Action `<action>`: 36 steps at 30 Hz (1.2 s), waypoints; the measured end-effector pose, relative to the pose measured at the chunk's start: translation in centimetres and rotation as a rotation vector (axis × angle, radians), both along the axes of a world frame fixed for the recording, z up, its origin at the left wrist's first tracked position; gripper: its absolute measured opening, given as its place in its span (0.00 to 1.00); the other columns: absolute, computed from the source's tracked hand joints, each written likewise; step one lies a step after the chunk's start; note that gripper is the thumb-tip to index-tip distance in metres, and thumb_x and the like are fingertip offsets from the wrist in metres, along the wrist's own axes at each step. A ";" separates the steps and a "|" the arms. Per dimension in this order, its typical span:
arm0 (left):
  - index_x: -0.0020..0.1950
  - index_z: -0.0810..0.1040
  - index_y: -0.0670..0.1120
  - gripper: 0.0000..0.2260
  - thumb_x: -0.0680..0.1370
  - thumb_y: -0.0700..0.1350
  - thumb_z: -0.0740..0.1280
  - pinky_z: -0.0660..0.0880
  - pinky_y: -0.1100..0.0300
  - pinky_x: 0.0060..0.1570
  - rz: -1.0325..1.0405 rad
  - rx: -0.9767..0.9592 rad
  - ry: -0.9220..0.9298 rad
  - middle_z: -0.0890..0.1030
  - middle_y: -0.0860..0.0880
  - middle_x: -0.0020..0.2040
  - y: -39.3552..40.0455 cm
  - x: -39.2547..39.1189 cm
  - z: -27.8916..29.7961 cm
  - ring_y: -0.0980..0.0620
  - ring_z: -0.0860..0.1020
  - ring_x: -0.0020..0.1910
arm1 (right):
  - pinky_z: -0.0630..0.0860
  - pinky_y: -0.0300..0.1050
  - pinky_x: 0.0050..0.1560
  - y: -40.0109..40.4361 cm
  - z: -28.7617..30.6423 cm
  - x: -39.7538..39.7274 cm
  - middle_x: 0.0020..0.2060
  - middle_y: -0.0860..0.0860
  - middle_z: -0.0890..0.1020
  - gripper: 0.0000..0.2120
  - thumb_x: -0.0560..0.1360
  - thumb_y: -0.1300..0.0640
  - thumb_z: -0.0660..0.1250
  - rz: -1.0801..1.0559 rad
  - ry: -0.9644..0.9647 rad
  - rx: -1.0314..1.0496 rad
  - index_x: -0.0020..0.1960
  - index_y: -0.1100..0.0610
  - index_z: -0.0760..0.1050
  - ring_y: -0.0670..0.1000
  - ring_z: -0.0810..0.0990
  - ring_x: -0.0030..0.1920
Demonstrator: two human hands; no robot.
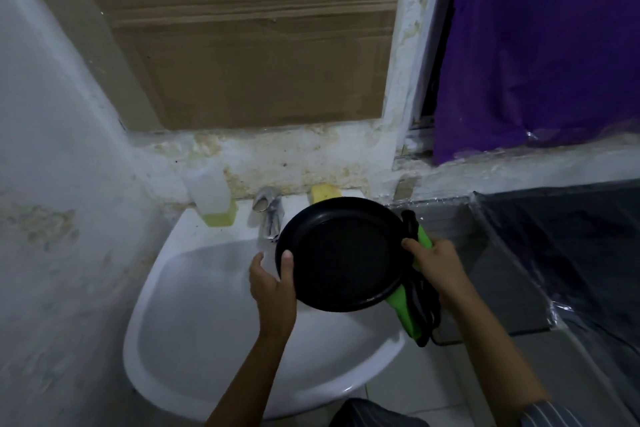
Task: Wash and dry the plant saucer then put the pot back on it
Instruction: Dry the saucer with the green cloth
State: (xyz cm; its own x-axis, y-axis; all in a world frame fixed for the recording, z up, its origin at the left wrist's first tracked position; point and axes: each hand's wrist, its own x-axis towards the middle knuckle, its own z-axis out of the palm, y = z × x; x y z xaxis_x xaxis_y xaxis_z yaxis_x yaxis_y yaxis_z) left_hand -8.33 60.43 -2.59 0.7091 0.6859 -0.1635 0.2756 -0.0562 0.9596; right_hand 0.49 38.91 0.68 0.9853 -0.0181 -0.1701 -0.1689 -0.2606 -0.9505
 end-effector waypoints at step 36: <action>0.42 0.79 0.57 0.12 0.79 0.56 0.58 0.74 0.69 0.38 -0.084 -0.026 -0.282 0.81 0.57 0.42 4.6 3.0 5.9 0.61 0.79 0.42 | 0.33 0.26 0.66 4.2 0.2 -4.4 0.73 0.46 0.65 0.26 0.79 0.40 0.50 0.861 -0.513 -0.802 0.74 0.48 0.59 0.36 0.49 0.71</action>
State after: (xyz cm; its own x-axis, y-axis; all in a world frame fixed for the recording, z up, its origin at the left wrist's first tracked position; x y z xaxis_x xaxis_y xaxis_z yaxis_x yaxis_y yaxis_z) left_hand -5.37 65.06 3.31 0.7832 0.6209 0.0318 -0.0070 -0.0423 0.9991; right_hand -3.94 43.07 0.91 0.6796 0.7336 -0.0073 0.6755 -0.6296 -0.3839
